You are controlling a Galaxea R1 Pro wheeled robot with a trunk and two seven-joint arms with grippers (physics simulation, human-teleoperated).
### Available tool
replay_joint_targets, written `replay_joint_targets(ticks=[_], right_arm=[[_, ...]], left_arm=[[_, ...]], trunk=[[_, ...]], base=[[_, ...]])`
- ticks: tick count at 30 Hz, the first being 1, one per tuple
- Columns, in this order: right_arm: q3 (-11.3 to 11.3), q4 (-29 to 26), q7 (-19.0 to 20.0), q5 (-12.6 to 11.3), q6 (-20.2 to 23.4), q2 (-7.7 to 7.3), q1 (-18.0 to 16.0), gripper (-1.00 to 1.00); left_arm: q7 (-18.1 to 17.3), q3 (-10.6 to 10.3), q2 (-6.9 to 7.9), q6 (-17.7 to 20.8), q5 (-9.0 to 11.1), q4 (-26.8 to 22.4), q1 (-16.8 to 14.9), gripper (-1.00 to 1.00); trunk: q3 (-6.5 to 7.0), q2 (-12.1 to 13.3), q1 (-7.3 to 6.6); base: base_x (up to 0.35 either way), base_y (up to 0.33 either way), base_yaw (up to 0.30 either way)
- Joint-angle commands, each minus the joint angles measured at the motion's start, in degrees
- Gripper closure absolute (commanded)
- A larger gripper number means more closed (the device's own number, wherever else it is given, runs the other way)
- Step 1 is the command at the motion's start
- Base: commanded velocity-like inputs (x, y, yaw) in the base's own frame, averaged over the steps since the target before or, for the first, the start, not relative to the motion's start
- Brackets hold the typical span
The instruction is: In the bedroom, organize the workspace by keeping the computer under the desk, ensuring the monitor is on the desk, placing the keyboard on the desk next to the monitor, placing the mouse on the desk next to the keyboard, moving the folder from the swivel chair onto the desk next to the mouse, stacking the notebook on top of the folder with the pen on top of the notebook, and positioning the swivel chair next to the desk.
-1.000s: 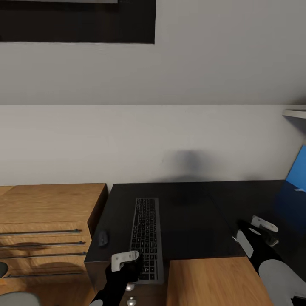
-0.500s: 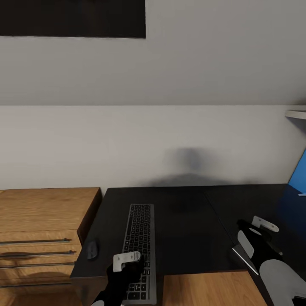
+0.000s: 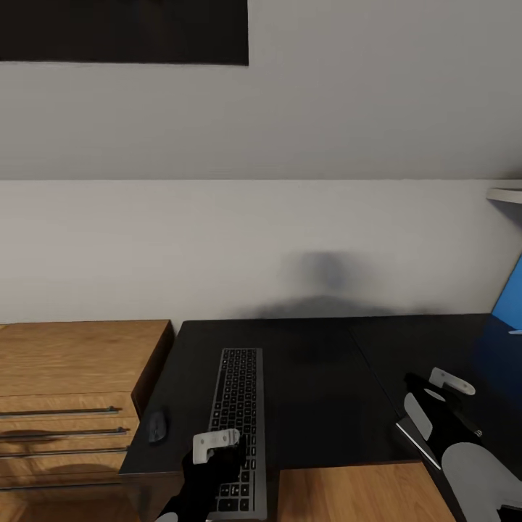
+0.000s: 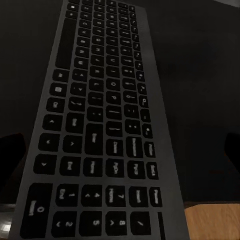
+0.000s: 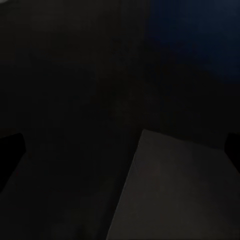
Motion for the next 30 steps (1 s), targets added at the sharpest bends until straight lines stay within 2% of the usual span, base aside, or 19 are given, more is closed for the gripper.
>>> replay_joint_targets(ticks=[1,14,30], right_arm=[[0.1,-0.1,-0.2,-0.4,0.2,-0.02,0.0,-1.0],[0.1,0.3,-0.1,-0.5,0.4,-0.16,0.0,-1.0],[-0.1,2.0,-0.1,-0.4,0.6,-0.5,0.0,-1.0]], left_arm=[[0.4,-0.1,0.0,0.1,0.5,-0.1,0.0,-1.0],[0.4,-0.1,0.01,0.2,0.6,-0.1,0.0,-1.0],[0.4,-0.1,0.03,0.1,0.5,-0.2,0.0,-1.0]], trunk=[[-0.05,0.0,0.0],[-0.05,0.0,0.0],[-0.05,0.0,0.0]], base=[[0.007,0.0,0.0],[0.121,-0.042,0.0],[0.017,-0.007,0.0]])
